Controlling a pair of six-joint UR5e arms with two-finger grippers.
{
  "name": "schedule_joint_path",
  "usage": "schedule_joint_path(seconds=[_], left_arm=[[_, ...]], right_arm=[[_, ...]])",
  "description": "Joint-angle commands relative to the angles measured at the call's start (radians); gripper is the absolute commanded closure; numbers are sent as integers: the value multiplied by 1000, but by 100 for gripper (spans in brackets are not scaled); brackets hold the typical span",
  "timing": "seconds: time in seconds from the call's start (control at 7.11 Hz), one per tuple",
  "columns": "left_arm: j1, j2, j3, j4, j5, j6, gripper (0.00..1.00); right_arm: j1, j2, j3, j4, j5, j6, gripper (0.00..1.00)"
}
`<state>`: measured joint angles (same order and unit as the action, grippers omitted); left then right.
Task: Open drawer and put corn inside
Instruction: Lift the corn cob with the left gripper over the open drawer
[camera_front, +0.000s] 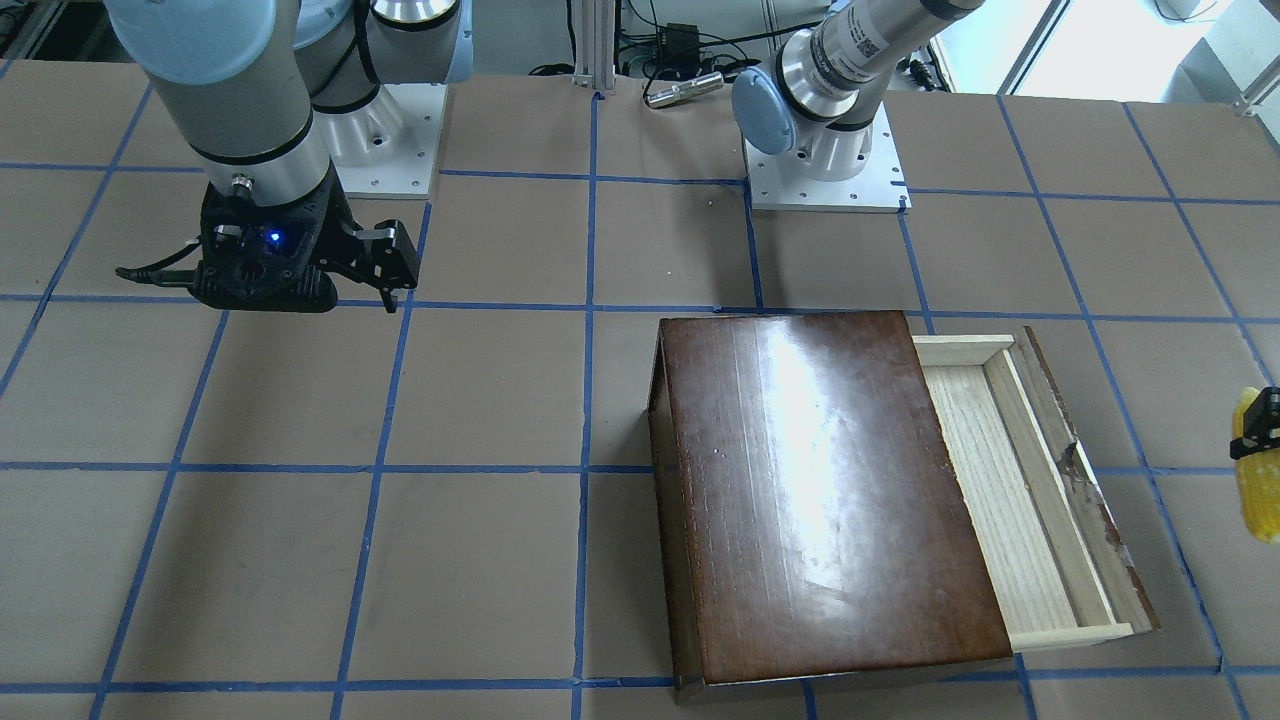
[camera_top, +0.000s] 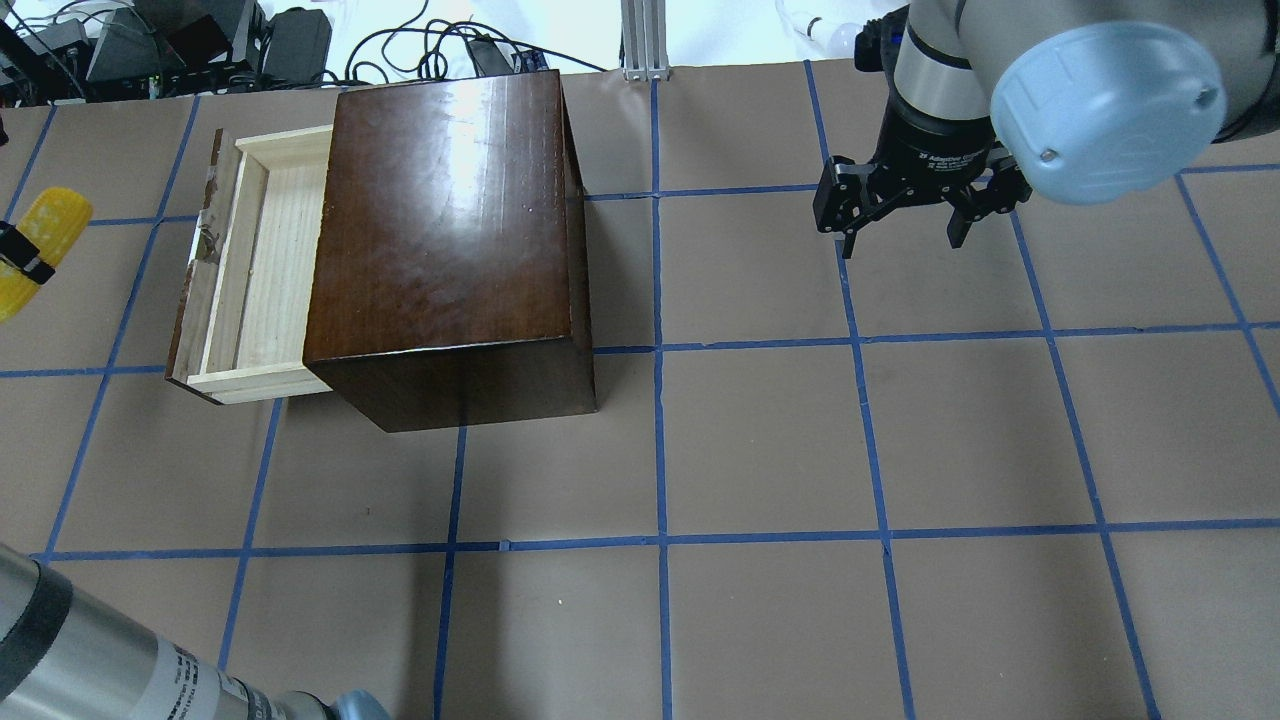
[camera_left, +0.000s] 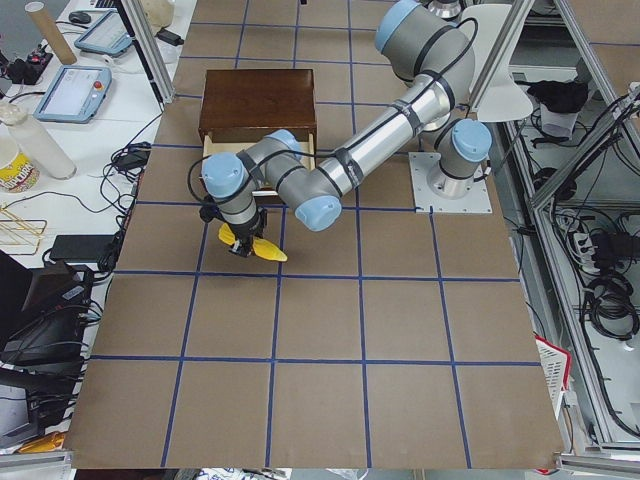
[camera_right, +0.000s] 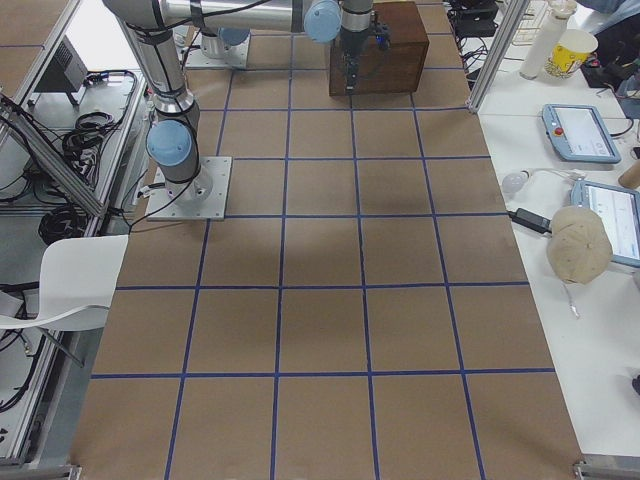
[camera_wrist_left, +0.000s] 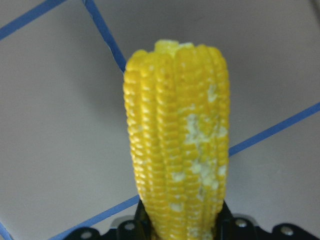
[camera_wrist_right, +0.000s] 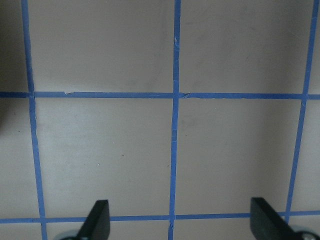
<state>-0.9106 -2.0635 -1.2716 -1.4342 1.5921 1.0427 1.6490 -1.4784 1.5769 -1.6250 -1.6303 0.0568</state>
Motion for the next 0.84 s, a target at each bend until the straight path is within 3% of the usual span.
schedule_joint_path(seconds=[0.0, 0.7], left_arm=[[-49, 78, 52, -116, -56, -180, 100], [-263, 142, 32, -161, -82, -559, 100]], right_arm=[[0, 0, 0, 1, 3, 0, 0], [0, 1, 0, 1, 3, 0, 0]])
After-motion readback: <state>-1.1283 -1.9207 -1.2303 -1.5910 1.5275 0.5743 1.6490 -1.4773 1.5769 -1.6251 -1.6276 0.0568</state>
